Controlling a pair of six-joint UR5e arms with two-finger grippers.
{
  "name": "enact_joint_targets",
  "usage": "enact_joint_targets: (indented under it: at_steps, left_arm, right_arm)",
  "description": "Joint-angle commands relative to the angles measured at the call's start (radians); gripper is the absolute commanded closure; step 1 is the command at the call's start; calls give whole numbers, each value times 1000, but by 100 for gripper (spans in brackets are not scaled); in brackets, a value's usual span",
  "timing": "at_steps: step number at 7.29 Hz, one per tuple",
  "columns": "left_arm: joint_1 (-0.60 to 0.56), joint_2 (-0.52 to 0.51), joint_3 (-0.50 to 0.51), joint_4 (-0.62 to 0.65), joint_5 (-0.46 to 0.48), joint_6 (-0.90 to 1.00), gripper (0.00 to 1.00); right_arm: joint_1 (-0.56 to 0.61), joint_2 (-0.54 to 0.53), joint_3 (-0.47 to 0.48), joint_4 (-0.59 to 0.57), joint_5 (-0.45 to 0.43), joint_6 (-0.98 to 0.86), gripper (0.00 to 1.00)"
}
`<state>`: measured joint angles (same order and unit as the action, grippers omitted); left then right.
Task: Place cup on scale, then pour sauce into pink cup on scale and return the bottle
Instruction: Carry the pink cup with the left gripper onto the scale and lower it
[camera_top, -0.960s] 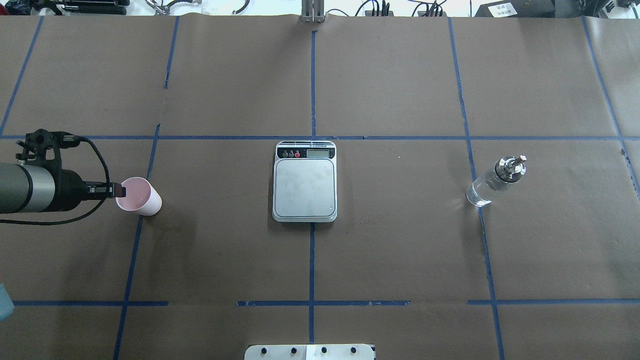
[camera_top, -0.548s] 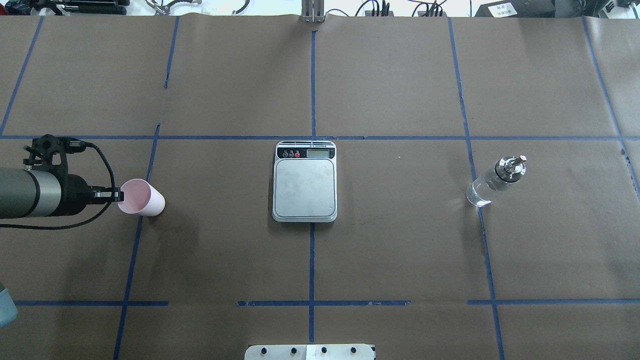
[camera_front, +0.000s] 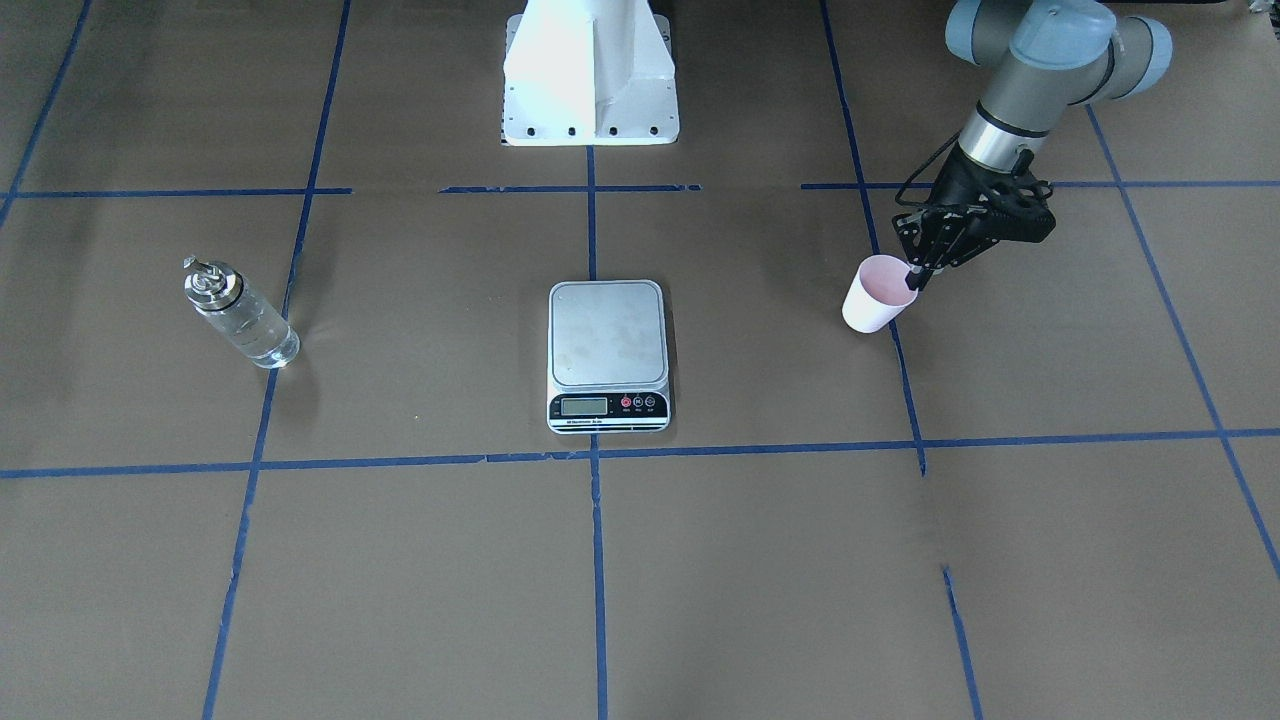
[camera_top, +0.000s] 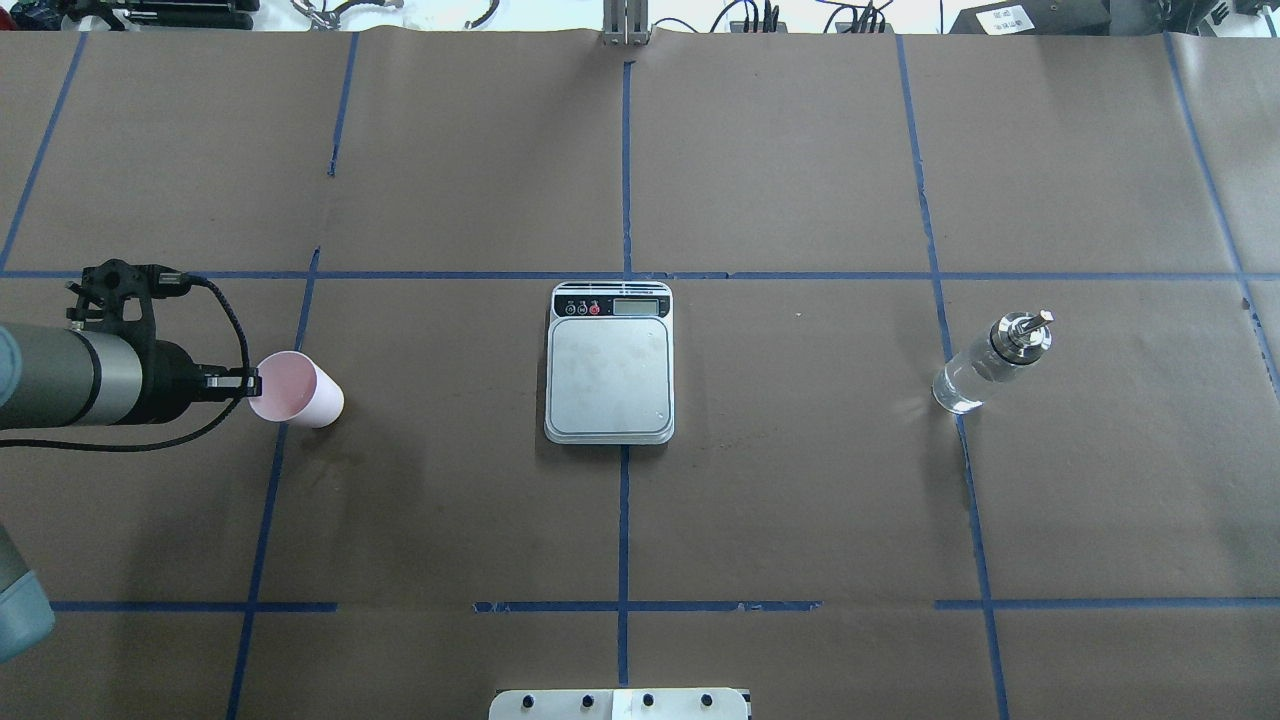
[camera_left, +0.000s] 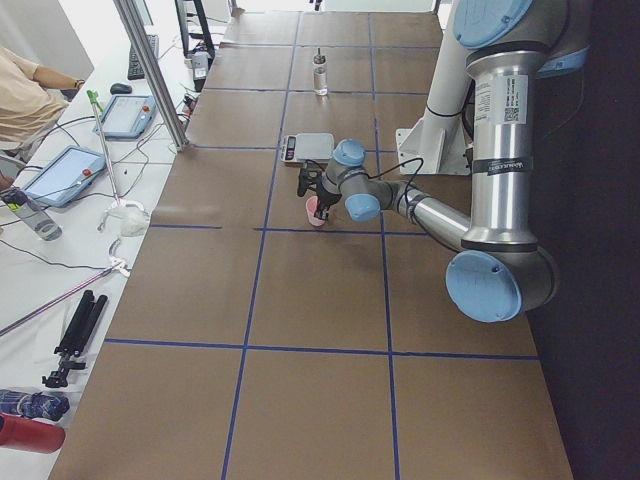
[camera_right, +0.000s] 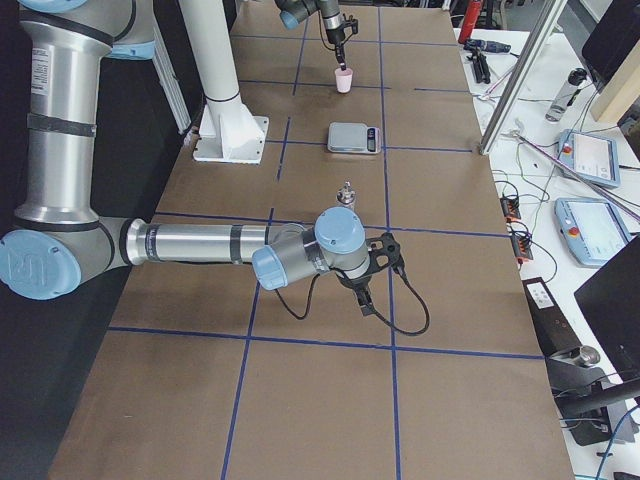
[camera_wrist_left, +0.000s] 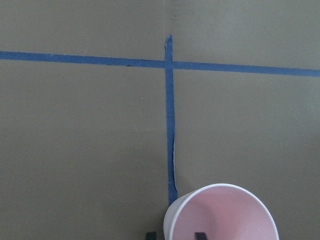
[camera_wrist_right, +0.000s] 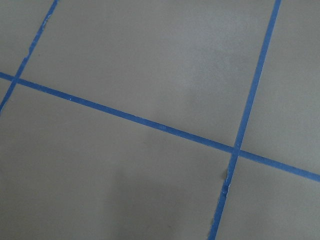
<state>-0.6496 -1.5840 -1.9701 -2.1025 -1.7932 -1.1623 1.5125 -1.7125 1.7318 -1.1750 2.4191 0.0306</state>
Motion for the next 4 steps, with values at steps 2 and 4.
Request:
enact_joint_targets:
  at_steps: [2, 4]
  left_arm:
    - [51, -490, 16, 556, 1, -42, 100]
    - [112, -650, 142, 570, 6, -175, 100]
  right_arm:
    - [0, 1, 2, 0, 0, 0, 0]
    - [0, 1, 0, 0, 0, 0, 0]
